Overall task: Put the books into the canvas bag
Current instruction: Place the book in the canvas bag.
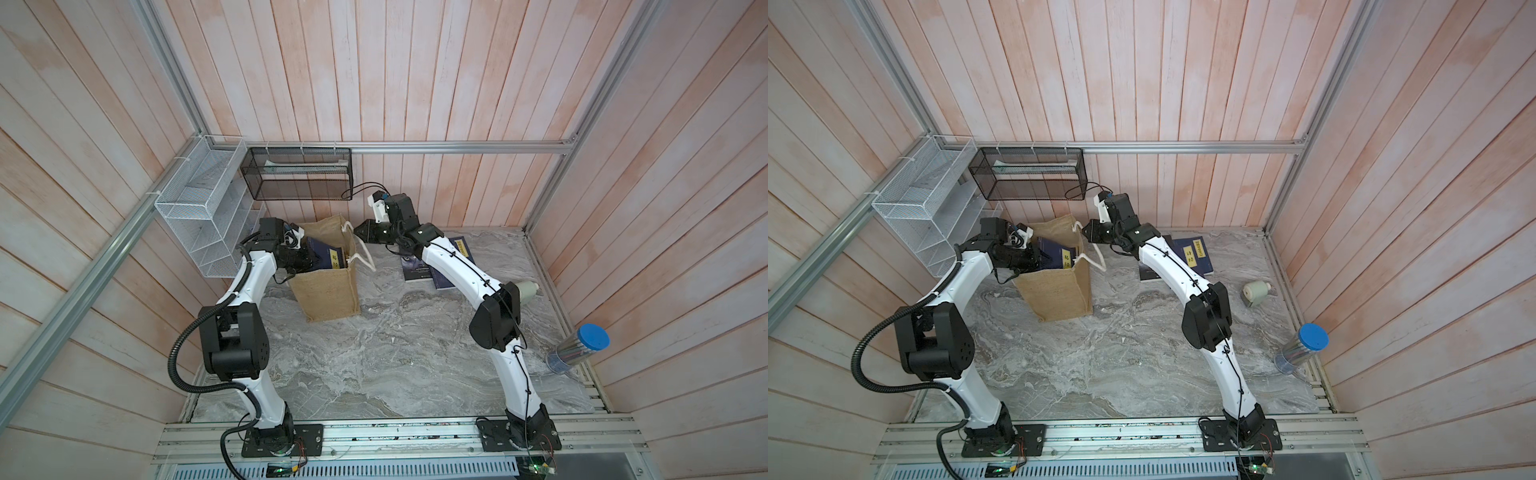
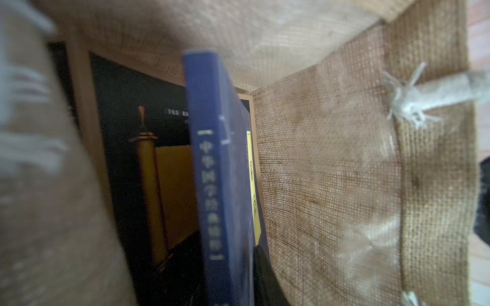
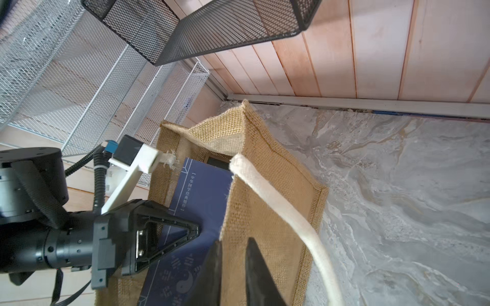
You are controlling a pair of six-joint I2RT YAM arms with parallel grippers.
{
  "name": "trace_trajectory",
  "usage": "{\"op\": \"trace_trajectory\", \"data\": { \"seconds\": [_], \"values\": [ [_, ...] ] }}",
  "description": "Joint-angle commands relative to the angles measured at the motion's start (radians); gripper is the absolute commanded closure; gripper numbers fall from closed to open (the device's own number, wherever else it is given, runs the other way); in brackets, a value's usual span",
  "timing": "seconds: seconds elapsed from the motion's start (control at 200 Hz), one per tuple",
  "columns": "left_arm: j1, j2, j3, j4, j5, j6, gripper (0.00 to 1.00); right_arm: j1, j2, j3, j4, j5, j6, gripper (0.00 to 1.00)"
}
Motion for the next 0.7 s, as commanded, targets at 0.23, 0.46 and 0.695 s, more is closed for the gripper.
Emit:
{"op": "trace_trajectory", "data": {
  "seconds": [0.23, 0.46, 0.695],
  "values": [
    [0.034, -0.103, 0.209, -0.172, -0.142, 0.047, 0.41, -0.013, -0.135, -0.064, -0.016, 0.045, -0.027, 0.69],
    [0.043, -0.201, 0.296, -0.217, -0.143, 0.039, 0.39, -0.034, -0.244, -0.17, -0.051, 0.086, -0.046, 0.65],
    [-0.073, -0.306, 0.128, -0.058, -0.093, -0.065, 0.4, -0.146, -0.389, -0.423, -0.016, 0.11, -0.058, 0.61]
  ]
}}
